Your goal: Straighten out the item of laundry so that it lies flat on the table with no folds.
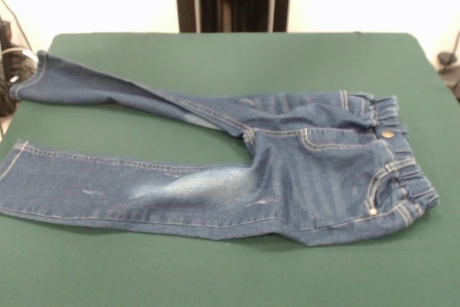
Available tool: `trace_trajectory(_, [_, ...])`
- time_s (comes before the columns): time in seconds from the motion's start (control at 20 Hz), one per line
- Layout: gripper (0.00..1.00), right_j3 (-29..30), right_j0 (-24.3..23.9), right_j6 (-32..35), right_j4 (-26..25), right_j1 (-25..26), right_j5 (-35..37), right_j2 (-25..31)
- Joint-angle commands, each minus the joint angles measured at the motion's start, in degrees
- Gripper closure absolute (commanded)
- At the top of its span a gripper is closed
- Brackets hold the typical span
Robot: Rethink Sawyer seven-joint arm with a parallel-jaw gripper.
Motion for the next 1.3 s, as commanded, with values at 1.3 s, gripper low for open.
trace_trajectory(1.3, [1.00,34.1,-3.7,-1.9,4.0,-10.5,-26.2,9.8])
